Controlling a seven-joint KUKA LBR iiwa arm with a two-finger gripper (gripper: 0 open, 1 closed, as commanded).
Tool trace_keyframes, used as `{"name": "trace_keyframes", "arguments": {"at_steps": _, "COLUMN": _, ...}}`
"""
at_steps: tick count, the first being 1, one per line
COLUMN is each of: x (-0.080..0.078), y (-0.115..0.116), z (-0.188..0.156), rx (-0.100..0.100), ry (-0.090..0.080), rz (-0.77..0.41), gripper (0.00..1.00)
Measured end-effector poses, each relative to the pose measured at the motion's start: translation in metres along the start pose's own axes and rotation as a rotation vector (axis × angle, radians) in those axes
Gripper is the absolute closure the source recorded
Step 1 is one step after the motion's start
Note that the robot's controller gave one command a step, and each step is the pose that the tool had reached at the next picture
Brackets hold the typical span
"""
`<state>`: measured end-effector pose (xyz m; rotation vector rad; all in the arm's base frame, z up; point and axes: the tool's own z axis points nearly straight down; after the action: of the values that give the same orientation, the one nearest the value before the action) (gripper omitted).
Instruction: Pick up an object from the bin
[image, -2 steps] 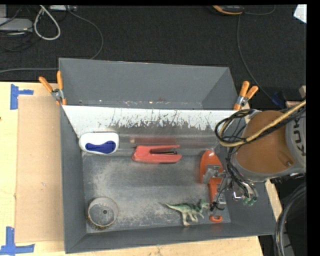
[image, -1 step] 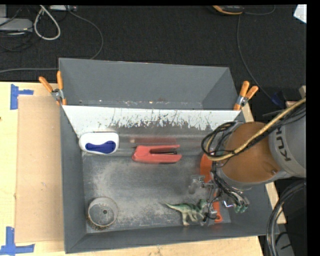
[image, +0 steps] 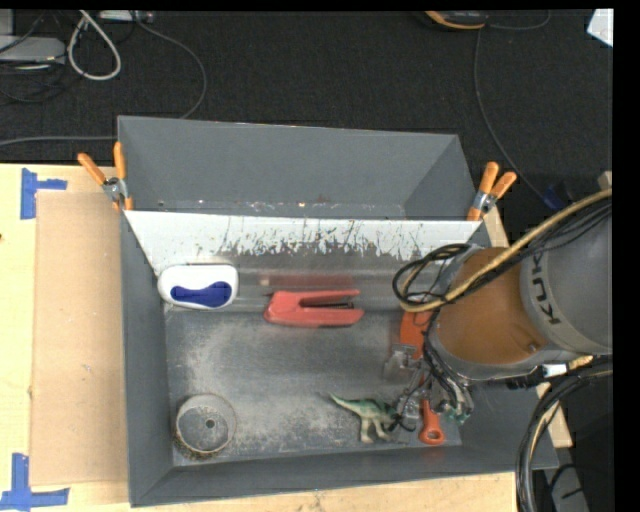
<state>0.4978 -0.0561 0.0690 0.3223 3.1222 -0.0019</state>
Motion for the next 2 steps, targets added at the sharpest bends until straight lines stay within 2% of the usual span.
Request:
{"name": "trace_keyframes", "arguments": {"at_steps": 1, "x": 0.0144, "y": -0.0046, "z": -0.0003, "rx": -0.004, "ry": 0.017, "rz": -0.274, "gripper": 1.0}}
{"name": "trace_keyframes", "arguments": {"at_steps": 2, "x": 0.0145, "y": -0.0045, "z": -0.0006, "rx": -0.004, "ry": 0.017, "rz": -0.275, "gripper": 1.0}}
